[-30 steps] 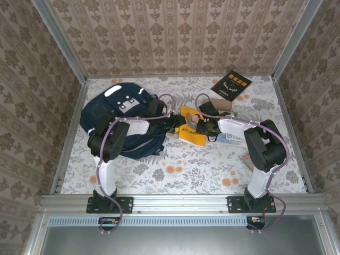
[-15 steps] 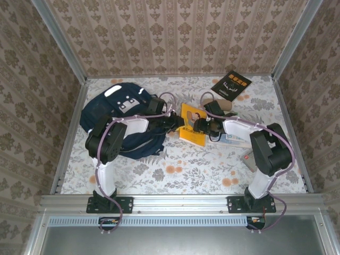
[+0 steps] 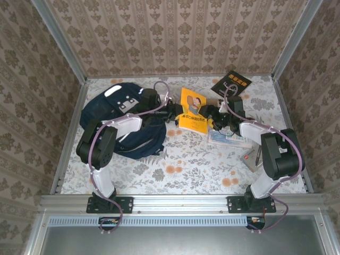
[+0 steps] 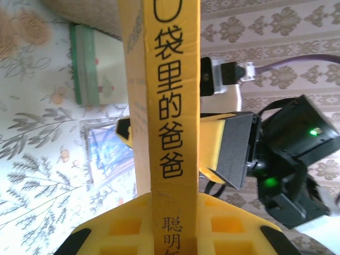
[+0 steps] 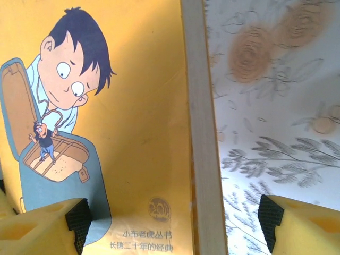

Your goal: Pack books, pencil case, and school supplies into a backpack

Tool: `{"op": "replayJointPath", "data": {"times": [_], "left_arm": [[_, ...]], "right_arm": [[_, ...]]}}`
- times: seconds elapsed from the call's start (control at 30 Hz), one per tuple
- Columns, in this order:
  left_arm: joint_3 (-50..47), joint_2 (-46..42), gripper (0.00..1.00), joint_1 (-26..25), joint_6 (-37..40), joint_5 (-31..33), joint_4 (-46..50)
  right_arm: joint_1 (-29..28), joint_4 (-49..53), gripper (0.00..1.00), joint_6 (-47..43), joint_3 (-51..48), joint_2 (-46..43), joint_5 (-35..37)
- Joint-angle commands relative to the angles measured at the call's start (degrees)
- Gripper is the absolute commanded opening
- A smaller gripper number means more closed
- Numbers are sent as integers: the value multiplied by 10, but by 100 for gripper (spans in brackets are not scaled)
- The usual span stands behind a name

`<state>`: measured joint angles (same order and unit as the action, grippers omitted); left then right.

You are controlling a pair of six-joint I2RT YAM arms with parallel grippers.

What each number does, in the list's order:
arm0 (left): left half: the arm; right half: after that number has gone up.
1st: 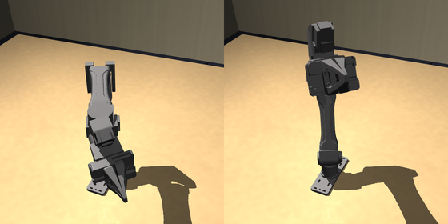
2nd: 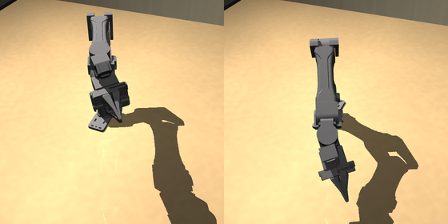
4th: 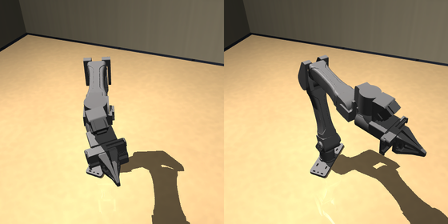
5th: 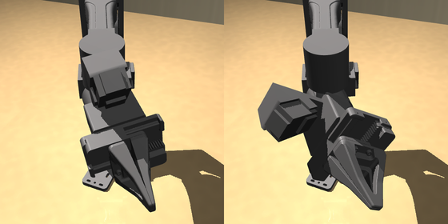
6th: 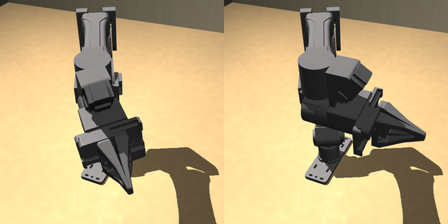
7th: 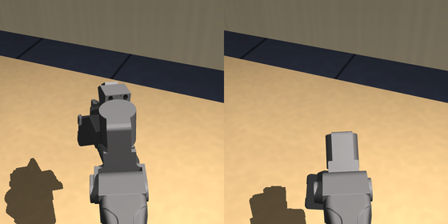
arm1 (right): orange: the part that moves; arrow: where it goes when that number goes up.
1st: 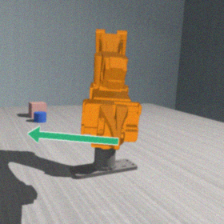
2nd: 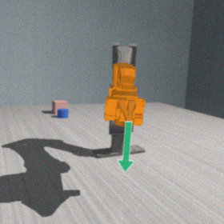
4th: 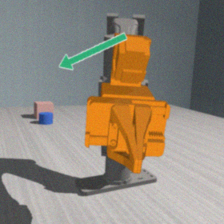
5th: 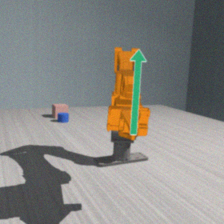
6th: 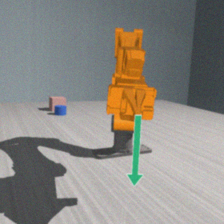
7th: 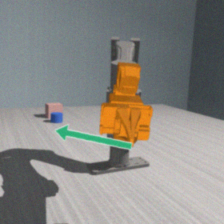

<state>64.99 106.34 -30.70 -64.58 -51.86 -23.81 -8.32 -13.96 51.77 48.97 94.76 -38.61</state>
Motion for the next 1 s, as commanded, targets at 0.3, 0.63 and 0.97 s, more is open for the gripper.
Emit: {"op": "replayJointPath", "data": {"times": [0.3, 0.63, 0.97], "left_arm": [[-2, 18, 0, 3, -98, -65, -197], [-8, 10, 5, 26, -24, -75, -88], [102, -54, 43, 77, 348, 76, 456]], "right_arm": [[8, -366, 84, 249, -25, 84, -156], [20, -379, 8, 265, -30, 83, -160], [18, -83, 0, 71, -1, -19, -104]]}}
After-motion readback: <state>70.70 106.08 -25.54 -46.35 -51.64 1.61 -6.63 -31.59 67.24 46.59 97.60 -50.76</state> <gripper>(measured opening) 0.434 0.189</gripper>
